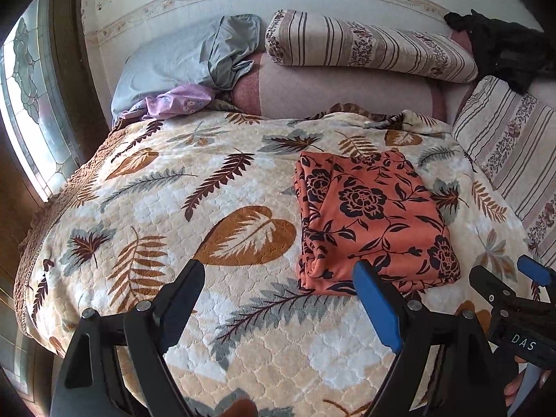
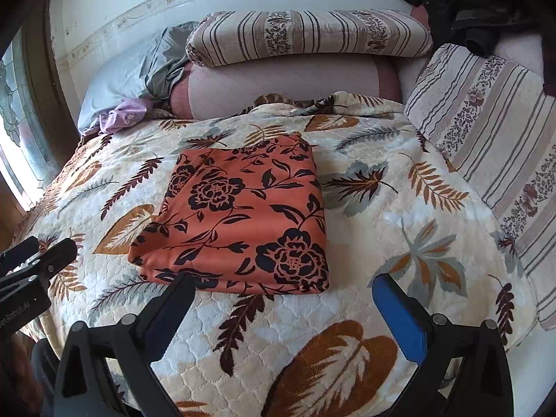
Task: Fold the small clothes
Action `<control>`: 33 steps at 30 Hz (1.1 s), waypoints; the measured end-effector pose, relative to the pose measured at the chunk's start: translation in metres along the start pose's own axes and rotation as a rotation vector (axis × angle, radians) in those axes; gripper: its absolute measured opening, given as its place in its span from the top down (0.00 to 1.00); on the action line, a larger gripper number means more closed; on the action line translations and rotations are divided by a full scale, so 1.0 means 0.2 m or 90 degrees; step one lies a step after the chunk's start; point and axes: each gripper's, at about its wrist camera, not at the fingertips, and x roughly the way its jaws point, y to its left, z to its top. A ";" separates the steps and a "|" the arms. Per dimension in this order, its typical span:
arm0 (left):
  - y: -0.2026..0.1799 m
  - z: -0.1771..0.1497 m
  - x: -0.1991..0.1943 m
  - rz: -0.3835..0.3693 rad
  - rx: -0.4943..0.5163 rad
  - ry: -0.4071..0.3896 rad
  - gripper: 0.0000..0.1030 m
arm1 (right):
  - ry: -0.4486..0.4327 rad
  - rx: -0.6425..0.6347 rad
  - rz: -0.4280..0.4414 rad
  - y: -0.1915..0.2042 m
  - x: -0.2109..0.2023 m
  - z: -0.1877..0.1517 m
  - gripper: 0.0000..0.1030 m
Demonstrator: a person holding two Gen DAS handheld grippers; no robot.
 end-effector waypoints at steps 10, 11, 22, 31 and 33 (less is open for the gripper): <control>-0.04 0.03 0.02 0.005 -0.006 -0.008 0.15 | 0.005 -0.003 -0.017 -0.02 0.02 0.03 0.00; -0.04 0.03 0.03 0.004 -0.006 -0.007 0.15 | 0.004 -0.003 -0.018 -0.02 0.01 0.03 0.00; -0.08 0.06 0.07 0.005 -0.007 -0.010 0.15 | 0.005 -0.013 -0.031 -0.02 0.03 0.06 0.00; -0.09 0.10 0.13 0.003 -0.014 -0.006 0.15 | 0.010 -0.021 -0.036 -0.02 0.08 0.11 0.00; -0.10 0.11 0.13 0.006 -0.012 -0.015 0.15 | 0.010 -0.022 -0.036 -0.02 0.09 0.12 0.00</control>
